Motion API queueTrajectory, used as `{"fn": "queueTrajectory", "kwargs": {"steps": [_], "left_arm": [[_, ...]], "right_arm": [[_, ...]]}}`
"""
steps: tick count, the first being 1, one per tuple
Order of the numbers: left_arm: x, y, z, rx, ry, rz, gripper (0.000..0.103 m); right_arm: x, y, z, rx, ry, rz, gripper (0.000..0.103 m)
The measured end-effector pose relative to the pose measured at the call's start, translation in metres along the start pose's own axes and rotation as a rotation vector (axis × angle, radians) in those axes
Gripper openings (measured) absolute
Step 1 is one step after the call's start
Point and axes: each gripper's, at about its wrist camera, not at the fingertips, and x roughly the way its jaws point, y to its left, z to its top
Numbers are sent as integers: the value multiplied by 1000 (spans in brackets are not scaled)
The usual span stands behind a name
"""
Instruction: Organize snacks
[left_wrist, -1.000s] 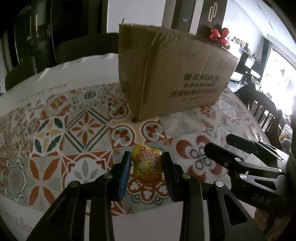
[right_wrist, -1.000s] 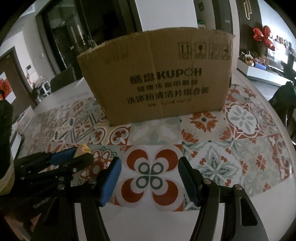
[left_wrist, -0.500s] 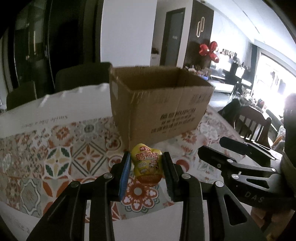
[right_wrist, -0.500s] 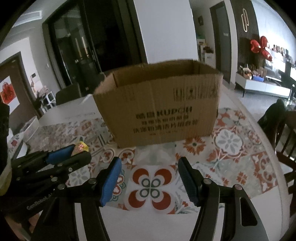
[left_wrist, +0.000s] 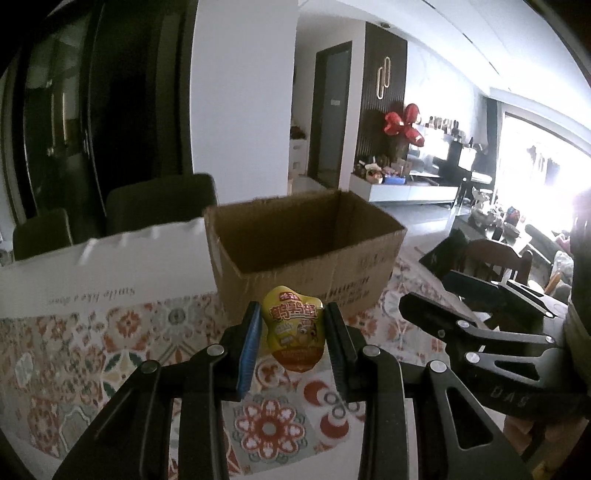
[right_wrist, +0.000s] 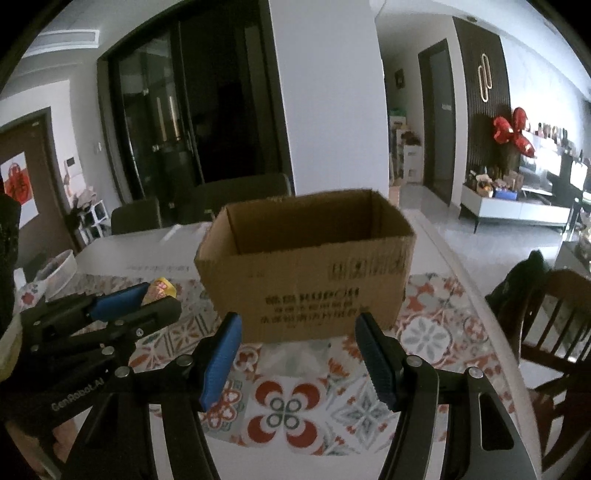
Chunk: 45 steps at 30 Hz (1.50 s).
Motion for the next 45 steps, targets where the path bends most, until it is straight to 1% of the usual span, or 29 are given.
{"fn": "queueTrajectory", "kwargs": {"steps": [5, 11, 13, 18, 24, 25, 26, 27, 28, 31, 33, 35, 37, 38, 40, 43, 44, 45], "left_arm": [[8, -2, 25, 22, -21, 5, 34], [30, -1, 52, 25, -17, 7, 34], [39, 0, 60, 23, -7, 11, 34], [60, 3, 75, 17, 22, 28, 34], [88, 5, 87, 21, 69, 48, 36], [93, 4, 89, 27, 76, 52, 37], [95, 3, 90, 35, 81, 57, 47], [97, 2, 91, 44, 83, 68, 60], [97, 2, 91, 49, 80, 78, 65], [89, 1, 85, 55, 58, 99, 67], [84, 2, 79, 54, 53, 105, 74], [73, 2, 71, 54, 36, 120, 75], [63, 3, 63, 53, 16, 131, 76], [56, 2, 59, 52, 8, 135, 80], [44, 1, 51, 49, -10, 140, 84], [23, -2, 37, 47, -27, 155, 87], [15, -4, 32, 46, -33, 162, 88], [7, -5, 28, 45, -38, 166, 89]], "right_arm": [[4, -5, 17, -9, -11, -18, 65], [16, -14, 40, -13, -20, -44, 65], [21, -18, 46, -13, -16, -44, 65], [37, -25, 66, -30, -8, -78, 65], [51, -29, 77, -44, 4, -110, 65], [52, -29, 79, -42, 7, -111, 65], [54, -30, 80, -40, 10, -113, 65], [57, -31, 80, -37, 15, -117, 65], [58, -32, 80, -34, 19, -119, 65], [59, -35, 77, -25, 32, -126, 65], [57, -38, 72, -25, 35, -137, 65], [54, -38, 68, -24, 37, -137, 65], [49, -37, 62, -25, 36, -132, 65], [45, -36, 57, -28, 35, -130, 65], [39, -34, 51, -33, 32, -126, 65], [23, -28, 40, -32, 16, -122, 65], [16, -26, 35, -31, 12, -116, 66], [9, -25, 33, -29, 5, -112, 72]]}}
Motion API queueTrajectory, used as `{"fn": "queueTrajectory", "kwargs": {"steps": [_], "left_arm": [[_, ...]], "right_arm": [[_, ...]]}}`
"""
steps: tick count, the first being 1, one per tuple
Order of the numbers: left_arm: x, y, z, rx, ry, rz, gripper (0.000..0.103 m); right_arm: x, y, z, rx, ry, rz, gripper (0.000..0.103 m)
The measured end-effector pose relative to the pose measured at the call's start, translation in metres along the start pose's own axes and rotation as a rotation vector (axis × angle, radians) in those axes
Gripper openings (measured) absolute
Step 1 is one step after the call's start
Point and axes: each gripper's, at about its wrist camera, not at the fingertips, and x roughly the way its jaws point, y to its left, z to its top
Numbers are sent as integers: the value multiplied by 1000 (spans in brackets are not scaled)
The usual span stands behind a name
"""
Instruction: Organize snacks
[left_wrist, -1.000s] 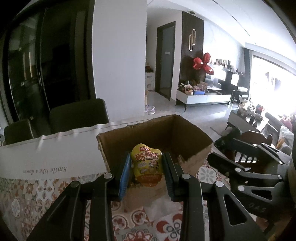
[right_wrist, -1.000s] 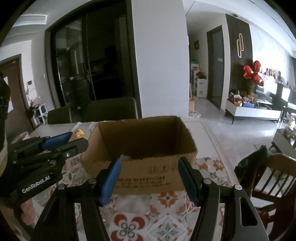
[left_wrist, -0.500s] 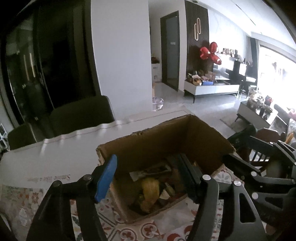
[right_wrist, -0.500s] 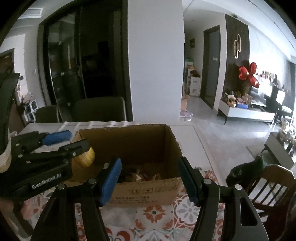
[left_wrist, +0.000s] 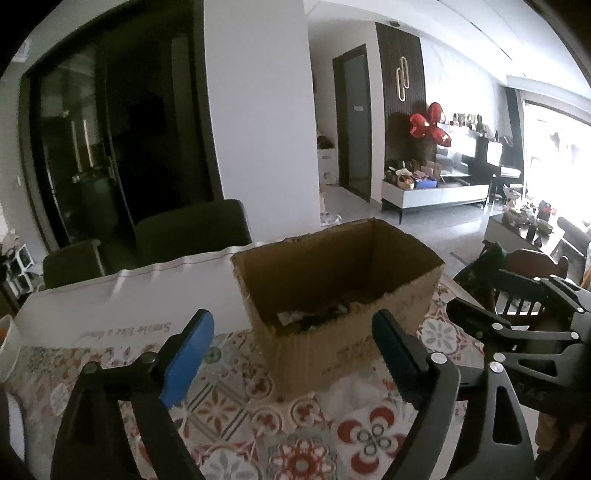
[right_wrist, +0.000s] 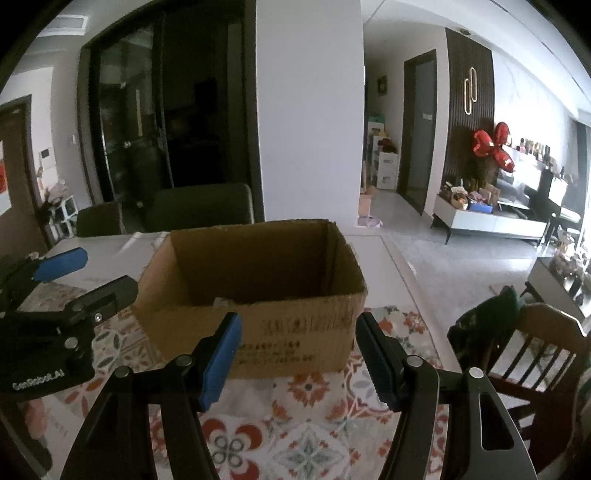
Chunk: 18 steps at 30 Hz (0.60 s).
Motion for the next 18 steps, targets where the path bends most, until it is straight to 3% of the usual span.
{"fn": "queueTrajectory", "kwargs": {"steps": [1, 9, 12, 18], "left_arm": [[-9, 0, -5, -3, -9, 4, 89], [-69, -2, -28, 2, -39, 19, 99], [-97, -5, -37, 13, -70, 34, 103], [-148, -7, -56, -1, -97, 76, 103]], "right_arm": [[-5, 2, -2, 2, -7, 1, 76], [-67, 21, -29, -2, -57, 11, 76], [-89, 26, -38, -1, -70, 9, 82], [-135, 32, -55, -3, -97, -2, 85]]}}
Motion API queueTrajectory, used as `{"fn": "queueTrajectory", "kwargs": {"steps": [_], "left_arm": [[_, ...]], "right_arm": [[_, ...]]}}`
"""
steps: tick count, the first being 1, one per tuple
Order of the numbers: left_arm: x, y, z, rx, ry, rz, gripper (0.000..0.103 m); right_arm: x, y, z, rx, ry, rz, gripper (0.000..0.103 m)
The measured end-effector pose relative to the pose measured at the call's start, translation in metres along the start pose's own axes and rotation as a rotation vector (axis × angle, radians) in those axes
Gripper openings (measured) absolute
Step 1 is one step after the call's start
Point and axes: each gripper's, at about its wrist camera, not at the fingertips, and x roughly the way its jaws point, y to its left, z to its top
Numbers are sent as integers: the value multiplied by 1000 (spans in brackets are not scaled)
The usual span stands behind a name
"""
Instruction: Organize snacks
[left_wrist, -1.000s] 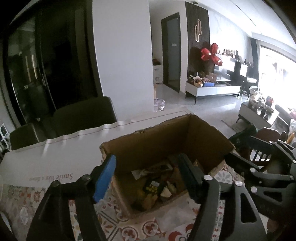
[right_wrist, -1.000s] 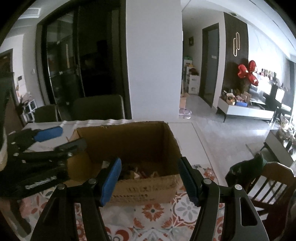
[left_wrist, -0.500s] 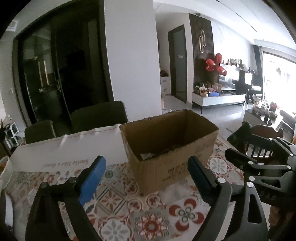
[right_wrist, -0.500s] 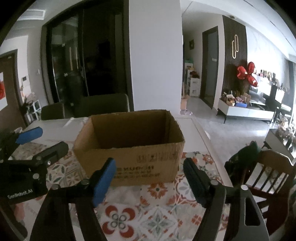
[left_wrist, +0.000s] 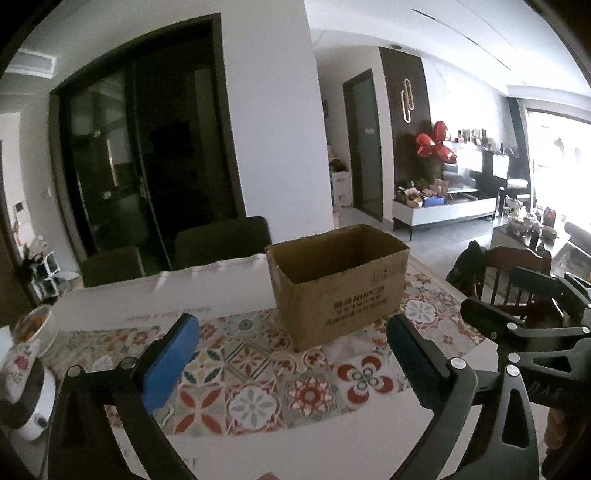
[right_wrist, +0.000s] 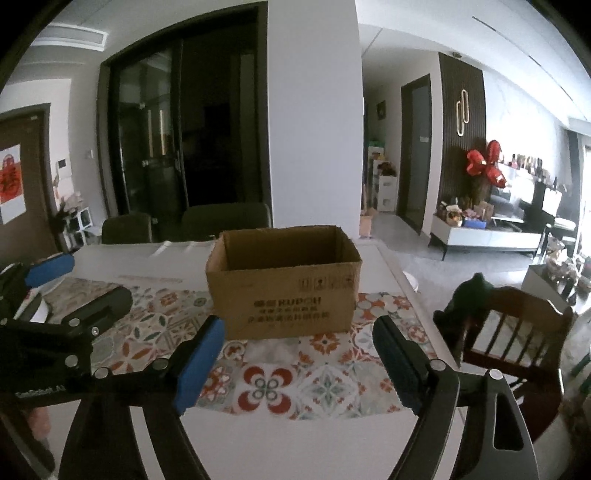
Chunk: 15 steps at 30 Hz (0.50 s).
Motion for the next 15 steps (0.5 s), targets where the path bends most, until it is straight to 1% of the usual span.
{"fn": "queueTrajectory", "kwargs": {"steps": [1, 8, 15], "left_arm": [[-6, 0, -3, -3, -1, 1, 103], [-46, 1, -26, -2, 1, 17, 103], [-70, 0, -44, -34, 5, 5, 103]], "right_arm": [[-6, 0, -2, 1, 0, 2, 87], [-45, 9, -21, -5, -9, 6, 87], [-69, 14, -38, -1, -13, 20, 87]]}}
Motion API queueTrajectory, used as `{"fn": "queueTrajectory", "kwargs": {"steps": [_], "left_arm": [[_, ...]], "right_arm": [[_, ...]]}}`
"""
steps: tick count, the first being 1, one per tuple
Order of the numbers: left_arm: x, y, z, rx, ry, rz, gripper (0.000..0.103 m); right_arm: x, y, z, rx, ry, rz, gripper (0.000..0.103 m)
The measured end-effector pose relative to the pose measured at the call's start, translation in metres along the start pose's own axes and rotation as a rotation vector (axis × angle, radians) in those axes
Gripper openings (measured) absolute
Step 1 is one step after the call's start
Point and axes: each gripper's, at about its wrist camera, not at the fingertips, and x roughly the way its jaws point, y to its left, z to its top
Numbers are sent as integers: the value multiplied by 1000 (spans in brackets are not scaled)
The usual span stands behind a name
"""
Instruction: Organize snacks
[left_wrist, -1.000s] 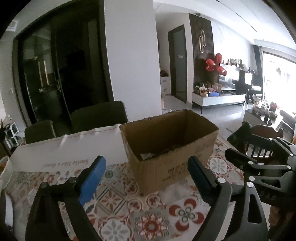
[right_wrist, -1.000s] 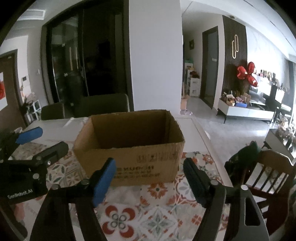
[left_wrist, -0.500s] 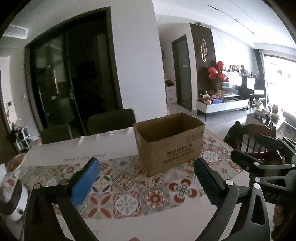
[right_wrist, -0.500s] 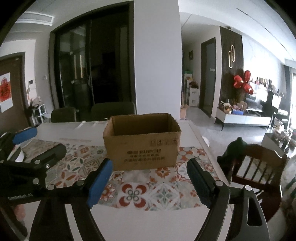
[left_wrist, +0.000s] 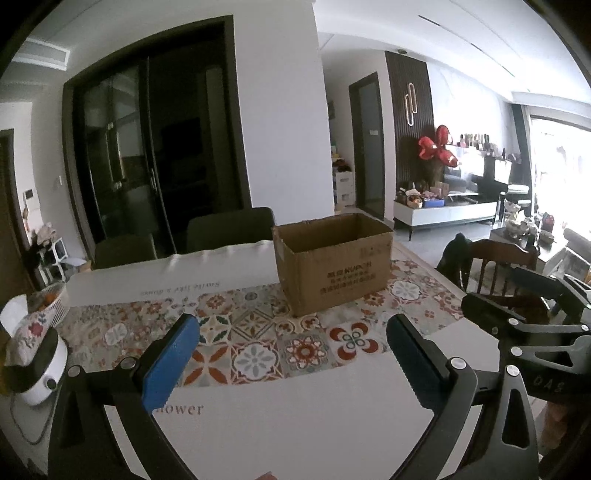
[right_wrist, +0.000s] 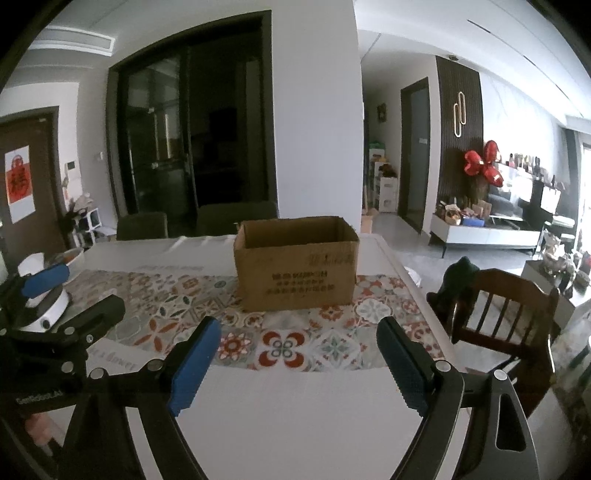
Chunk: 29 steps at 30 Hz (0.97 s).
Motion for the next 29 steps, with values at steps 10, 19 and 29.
{"fn": "queueTrajectory", "kwargs": {"steps": [10, 19, 29], "left_arm": [[-12, -2, -8, 2, -23, 18, 103], [-15, -1, -7, 2, -44, 23, 103], [-15, 2, -8, -9, -45, 15, 103]], "right_arm": [[-11, 4, -9, 1, 0, 12, 87], [-13, 5, -11, 1, 2, 16, 87], [-17, 7, -11, -2, -1, 13, 87]]}}
